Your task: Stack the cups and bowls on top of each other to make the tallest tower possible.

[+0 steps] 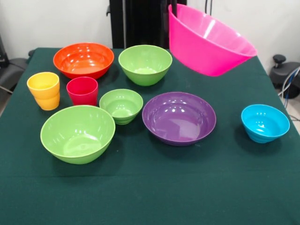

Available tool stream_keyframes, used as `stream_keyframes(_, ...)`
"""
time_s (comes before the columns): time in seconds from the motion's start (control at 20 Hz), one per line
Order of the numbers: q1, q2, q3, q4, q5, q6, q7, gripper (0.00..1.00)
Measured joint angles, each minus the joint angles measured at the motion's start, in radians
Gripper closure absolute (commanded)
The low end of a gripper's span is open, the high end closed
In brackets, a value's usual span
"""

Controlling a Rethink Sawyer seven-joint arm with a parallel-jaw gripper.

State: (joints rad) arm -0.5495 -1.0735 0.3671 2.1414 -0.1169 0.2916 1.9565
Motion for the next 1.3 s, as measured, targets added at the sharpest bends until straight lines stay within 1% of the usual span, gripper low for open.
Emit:
stream_keyframes(0.3,-0.002,-0.013,0.019,0.004,0.001,0.000,0.000,1.00)
stream_keyframes(0.8,-0.002,-0.013,0.020,0.011,0.000,0.000,0.000,1.00)
stream_keyframes(1.3,-0.002,0.008,0.020,0.011,0.000,0.000,0.000,1.00)
